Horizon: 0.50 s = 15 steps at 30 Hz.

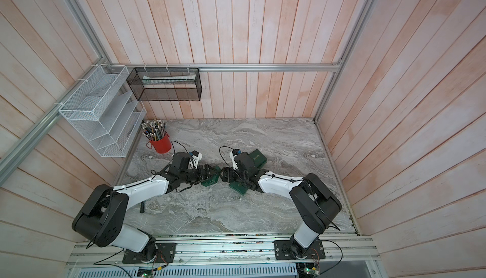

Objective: Take the rings out of the lift-off lid box
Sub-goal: Open the lid on the jewelry box.

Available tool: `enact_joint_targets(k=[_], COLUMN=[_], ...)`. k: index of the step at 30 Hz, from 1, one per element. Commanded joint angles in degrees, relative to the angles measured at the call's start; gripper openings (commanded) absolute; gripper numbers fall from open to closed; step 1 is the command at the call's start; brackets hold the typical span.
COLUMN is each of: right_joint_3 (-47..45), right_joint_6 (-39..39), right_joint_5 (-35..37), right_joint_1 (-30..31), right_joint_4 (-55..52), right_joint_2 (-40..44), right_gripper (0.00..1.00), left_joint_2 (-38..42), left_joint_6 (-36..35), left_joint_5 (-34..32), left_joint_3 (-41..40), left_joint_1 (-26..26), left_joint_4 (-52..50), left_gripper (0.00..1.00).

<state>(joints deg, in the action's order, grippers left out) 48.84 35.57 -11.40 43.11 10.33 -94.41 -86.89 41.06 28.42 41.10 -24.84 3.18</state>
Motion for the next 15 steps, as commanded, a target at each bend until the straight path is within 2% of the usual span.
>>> enact_joint_targets(k=[1, 15], right_joint_3=[0.99, 1.08], right_joint_6=[-0.51, 0.24], right_joint_5=[-1.01, -2.22], right_joint_1=[2.1, 3.04], right_joint_4=[-2.03, -2.7], right_joint_2=[-2.75, -5.37], right_gripper=[0.76, 0.75], left_joint_2=[3.97, 6.05], left_joint_6=[1.21, 1.83], left_joint_5=[5.48, 5.94], left_joint_3=[0.48, -1.35], left_joint_1=[-0.96, -0.98], left_joint_4=[7.69, 10.84], left_gripper=[0.71, 0.71])
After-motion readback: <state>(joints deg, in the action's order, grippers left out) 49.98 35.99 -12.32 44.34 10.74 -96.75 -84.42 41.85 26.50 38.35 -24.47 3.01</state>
